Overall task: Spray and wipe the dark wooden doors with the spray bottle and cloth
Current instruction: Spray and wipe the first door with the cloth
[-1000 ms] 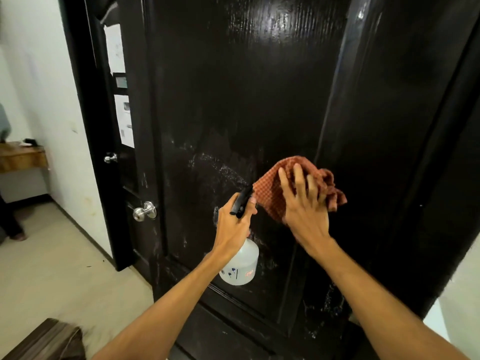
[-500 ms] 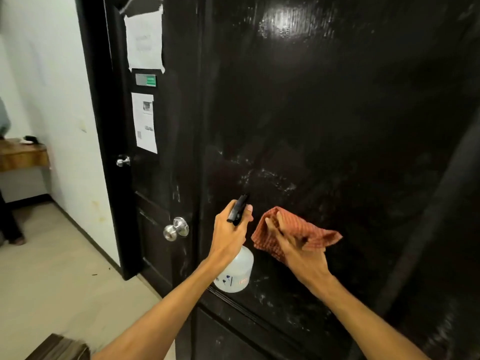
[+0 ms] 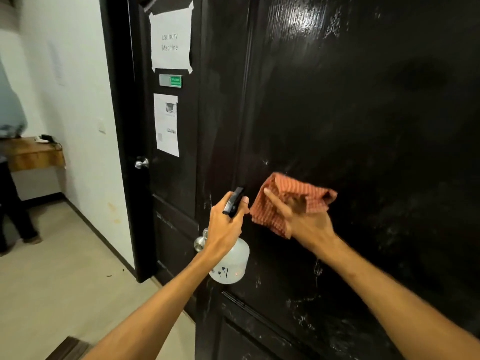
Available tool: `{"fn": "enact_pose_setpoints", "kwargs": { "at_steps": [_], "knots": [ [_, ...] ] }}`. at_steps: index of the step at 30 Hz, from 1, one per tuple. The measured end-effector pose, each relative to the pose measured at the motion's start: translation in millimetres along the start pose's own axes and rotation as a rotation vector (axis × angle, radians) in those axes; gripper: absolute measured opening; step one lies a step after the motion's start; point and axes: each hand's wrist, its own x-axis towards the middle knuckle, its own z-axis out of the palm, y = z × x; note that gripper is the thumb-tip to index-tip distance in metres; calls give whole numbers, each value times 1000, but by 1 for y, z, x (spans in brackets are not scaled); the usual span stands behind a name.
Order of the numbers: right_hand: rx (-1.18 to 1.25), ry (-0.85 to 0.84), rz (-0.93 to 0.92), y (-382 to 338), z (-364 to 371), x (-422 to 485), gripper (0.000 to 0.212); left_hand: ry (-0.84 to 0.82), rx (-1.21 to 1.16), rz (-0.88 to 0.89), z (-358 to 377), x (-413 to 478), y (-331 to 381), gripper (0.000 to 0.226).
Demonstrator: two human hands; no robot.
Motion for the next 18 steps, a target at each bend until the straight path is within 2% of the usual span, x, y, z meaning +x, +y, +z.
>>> {"fn": "enact_pose_setpoints", "kwargs": {
  "at_steps": [1, 2, 4, 5, 7, 10, 12, 15, 17, 18],
  "knots": [
    [79, 21, 96, 7, -16, 26, 63, 7, 6, -3, -4, 4, -1, 19],
    [72, 113, 195, 13, -34, 53, 57, 21, 8, -4, -6, 8, -2, 21],
    [-128, 245, 241, 16, -56, 89, 58, 52, 1, -1, -11, 15, -2, 22],
    [-166, 225, 219, 12, -55, 94, 61, 58, -5, -1, -13, 17, -1, 23],
    [-187, 154, 58, -8, -29, 78, 68, 66, -3, 16, -20, 24, 3, 23],
    [-218, -102, -165, -36, 16, 38, 73, 79, 1, 30, -30, 31, 2, 18],
    [-132, -131, -106, -30, 11, 62, 71, 82, 7, 34, -39, 37, 2, 18],
    [-111, 28, 102, -13, -28, 133, 70, 79, 0, 29, -51, 53, -1, 23],
    [-155, 97, 137, -12, -40, 163, 68, 80, -9, 39, -61, 67, -2, 22],
    [-175, 94, 94, -19, -35, 165, 69, 72, -20, 46, -68, 73, -3, 22]
  ]
}}
